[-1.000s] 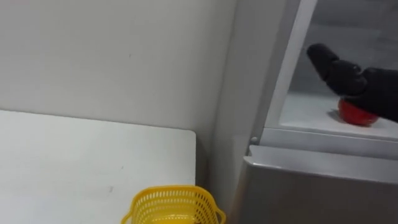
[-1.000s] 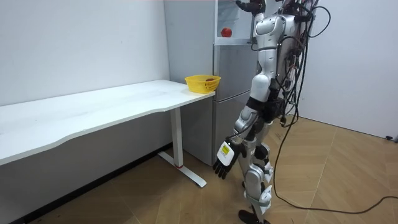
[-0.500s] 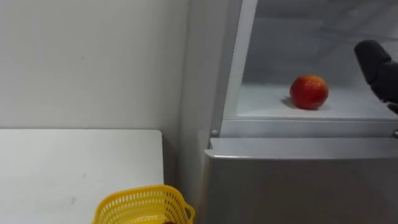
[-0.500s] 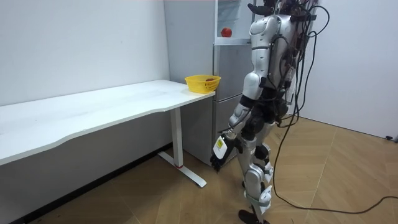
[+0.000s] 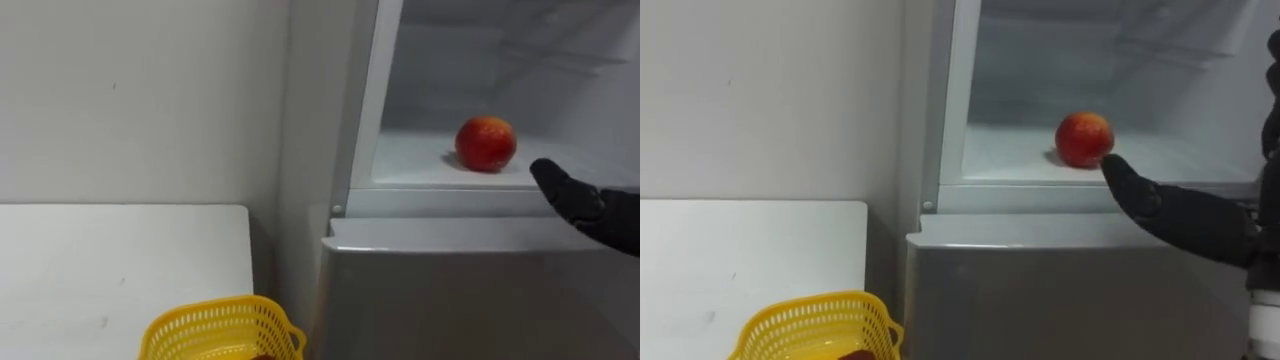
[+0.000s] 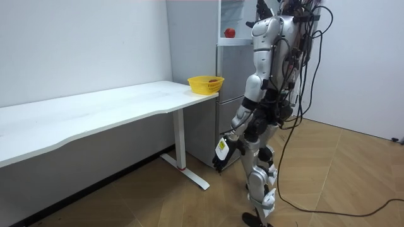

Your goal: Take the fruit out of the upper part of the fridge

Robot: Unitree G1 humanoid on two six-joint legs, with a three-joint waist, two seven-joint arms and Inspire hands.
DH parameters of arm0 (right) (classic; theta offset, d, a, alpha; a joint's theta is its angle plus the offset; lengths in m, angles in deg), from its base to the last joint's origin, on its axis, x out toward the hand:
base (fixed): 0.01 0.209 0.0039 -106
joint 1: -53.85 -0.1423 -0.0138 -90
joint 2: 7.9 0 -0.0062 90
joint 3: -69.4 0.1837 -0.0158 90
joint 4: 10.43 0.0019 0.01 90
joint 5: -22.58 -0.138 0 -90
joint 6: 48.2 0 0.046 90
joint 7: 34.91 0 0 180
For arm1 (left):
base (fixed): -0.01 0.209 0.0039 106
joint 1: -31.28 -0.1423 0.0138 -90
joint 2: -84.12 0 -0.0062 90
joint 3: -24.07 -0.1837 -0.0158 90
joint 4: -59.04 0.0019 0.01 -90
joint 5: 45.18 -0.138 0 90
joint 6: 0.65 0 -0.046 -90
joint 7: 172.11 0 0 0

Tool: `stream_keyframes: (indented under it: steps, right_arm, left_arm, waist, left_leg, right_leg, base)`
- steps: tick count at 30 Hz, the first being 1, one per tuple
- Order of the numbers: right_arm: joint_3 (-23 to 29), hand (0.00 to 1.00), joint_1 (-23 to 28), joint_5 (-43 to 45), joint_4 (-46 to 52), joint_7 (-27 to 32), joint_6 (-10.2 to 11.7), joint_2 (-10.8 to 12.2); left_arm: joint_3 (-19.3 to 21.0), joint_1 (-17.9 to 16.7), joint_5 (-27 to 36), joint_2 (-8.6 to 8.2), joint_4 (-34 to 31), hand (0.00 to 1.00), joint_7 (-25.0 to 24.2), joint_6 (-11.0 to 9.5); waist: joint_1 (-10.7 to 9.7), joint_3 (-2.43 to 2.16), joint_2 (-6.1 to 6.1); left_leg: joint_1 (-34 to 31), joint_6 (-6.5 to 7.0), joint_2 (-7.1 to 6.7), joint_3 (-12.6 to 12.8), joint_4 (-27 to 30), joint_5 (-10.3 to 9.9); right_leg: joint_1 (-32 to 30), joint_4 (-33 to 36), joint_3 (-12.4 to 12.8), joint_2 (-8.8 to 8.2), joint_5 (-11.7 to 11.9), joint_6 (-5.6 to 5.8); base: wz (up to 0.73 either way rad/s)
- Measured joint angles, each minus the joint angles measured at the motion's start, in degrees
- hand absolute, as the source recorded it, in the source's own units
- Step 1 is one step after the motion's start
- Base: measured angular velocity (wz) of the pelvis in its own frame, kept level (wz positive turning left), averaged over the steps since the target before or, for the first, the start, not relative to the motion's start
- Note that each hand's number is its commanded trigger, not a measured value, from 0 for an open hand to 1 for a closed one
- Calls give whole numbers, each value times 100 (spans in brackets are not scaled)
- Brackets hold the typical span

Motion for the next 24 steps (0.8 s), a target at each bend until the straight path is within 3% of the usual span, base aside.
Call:
stream_keyframes:
  steps: [3, 6, 12, 15, 24]
  right_arm:
    - [9, 0, -259, -122, -231, -145, -170, -6]
    - [5, 0, -502, -152, -486, -253, -213, -25]
    - [2, 0, -1006, -679, -1426, -270, -361, -320]
    - [2, 0, -1011, -736, -1698, -269, -373, -462]
    - [3, 0, -1011, -1362, -1936, -378, -474, -565]
  left_arm:
    - [-1, -24, 0, 21, -6, 0, -126, 42]
    - [-6, -11, 2, 44, -50, 0, -206, 94]
    - [-67, -12, -9, 134, -183, 0, -243, 119]
    - [-69, -39, -10, 201, -290, 0, -253, 151]
    - [-65, -259, -1, 235, -580, 0, -461, 210]
  waist:
    - [6, 16, -35]
    - [13, -1, -77]
    - [103, 22, -100]
    - [168, 11, -153]
    - [171, 1, -213]
  left_leg:
    - [-13, 3, -3, -74, 15, -2]
    - [-47, 15, -15, -263, 40, -10]
    - [-45, 44, -31, -465, 102, -28]
    - [-79, 50, -35, -494, 112, -32]
    - [-127, 67, -67, -797, 156, -42]
  right_leg:
    - [1, 5, -21, -3, 1, -3]
    - [4, 3, -49, -5, -1, -9]
    - [52, -8, -84, -10, 2, -14]
    - [41, -5, -122, -25, 1, -15]
    - [34, 18, -225, -56, -24, -35]
  base:
    - [4]
    - [10]
    - [5]
    - [4]
    - [5]
